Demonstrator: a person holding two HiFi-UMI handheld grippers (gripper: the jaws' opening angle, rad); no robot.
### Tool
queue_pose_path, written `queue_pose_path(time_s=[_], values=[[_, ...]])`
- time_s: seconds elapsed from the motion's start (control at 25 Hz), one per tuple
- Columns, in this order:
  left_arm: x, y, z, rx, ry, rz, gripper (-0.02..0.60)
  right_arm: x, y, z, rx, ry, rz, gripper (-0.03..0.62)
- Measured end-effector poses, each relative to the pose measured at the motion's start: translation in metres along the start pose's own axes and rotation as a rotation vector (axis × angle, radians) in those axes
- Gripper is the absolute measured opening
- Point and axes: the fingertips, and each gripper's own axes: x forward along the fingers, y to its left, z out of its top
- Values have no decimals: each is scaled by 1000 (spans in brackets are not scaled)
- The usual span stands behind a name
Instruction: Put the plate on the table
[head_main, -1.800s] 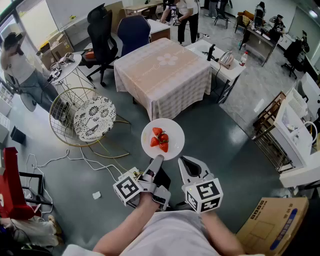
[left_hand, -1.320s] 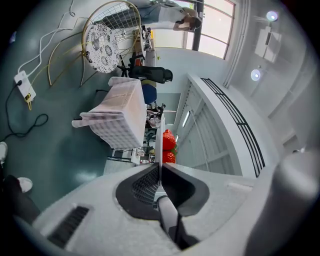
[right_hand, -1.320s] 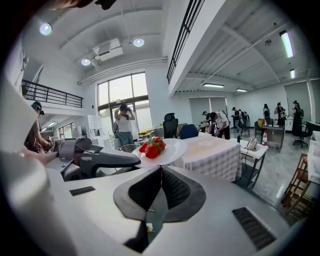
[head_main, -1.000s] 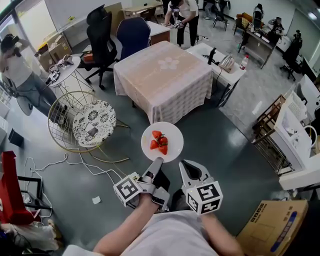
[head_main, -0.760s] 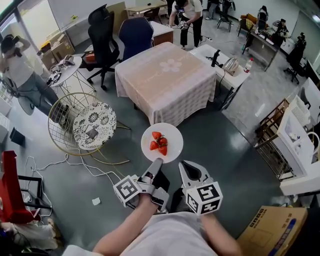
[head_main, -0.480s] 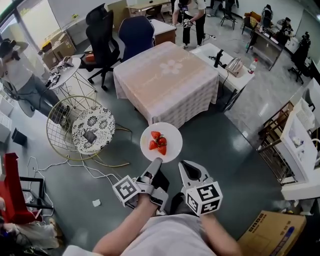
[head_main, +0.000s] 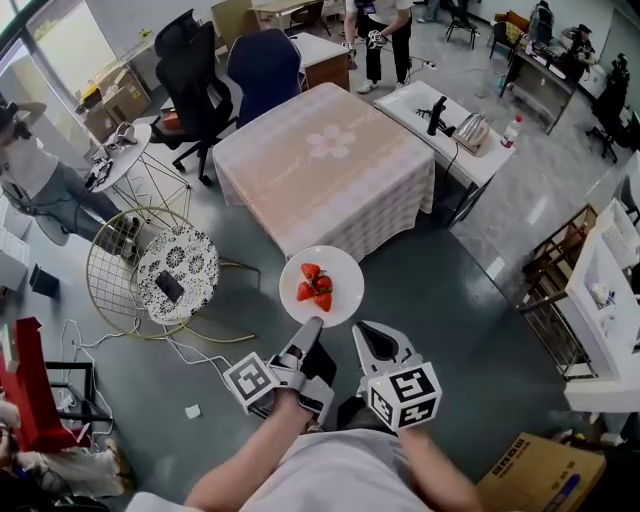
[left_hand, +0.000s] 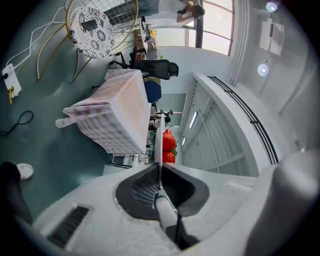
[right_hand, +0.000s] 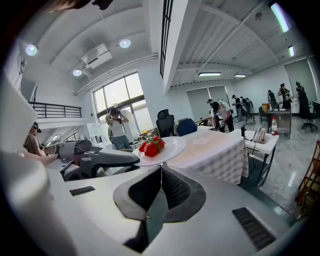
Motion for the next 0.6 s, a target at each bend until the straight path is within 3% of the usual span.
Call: queue_pose_path(time_s=[0.24, 0.6], values=[[43, -4, -13, 20, -11, 2, 18, 8, -43, 16, 15, -13, 28, 5], [72, -8, -14, 24, -28, 17, 18, 21, -72, 34, 9, -30, 51, 5]])
